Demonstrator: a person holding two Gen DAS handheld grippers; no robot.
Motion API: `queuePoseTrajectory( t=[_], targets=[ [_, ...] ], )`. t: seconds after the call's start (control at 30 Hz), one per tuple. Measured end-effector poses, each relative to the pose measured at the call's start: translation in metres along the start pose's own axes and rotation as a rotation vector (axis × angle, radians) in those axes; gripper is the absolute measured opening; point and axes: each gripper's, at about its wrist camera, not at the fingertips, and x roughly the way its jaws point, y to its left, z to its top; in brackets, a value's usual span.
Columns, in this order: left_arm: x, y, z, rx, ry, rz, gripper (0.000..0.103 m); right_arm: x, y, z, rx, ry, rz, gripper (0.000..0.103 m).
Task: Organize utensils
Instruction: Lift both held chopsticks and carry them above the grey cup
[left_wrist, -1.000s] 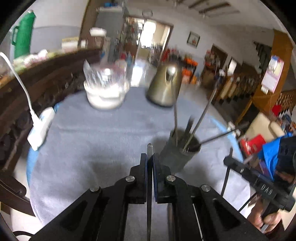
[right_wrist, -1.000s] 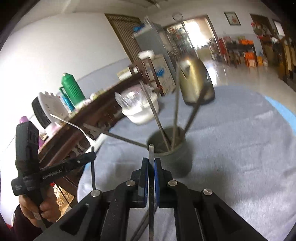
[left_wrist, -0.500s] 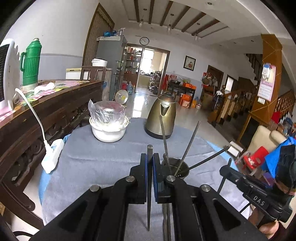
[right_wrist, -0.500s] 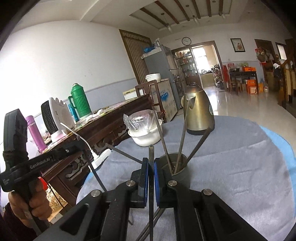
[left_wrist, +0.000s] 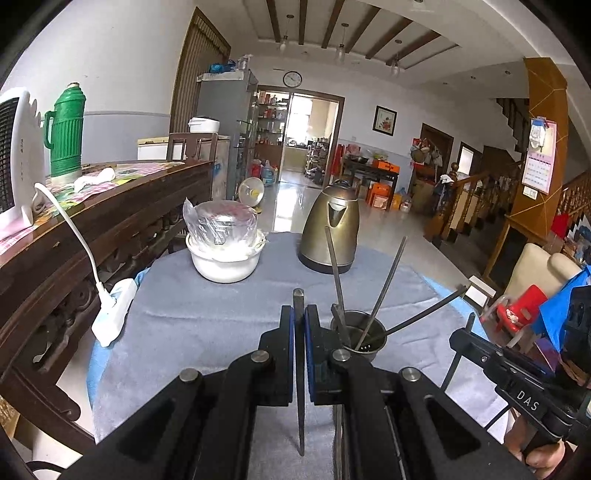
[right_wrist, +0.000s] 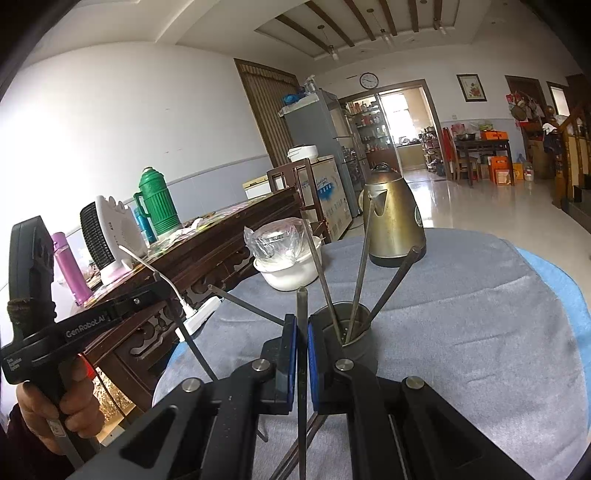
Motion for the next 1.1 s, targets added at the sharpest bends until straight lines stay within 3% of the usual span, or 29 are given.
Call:
queuePoseTrajectory(
  t=[0.77,1.1],
  targets=[
    [-0.007,-0.007,0.001,0.061,0.032,0.014,0.006,-0.015,-0.002,0.0,-0.02,0.018,0.0,0.007],
    [-0.017,0.001,0.003,0.037,0.076,-0.006,0.006,-0.029,-0.001,0.002,-0.077,0.009,-0.002,0.007]
  ],
)
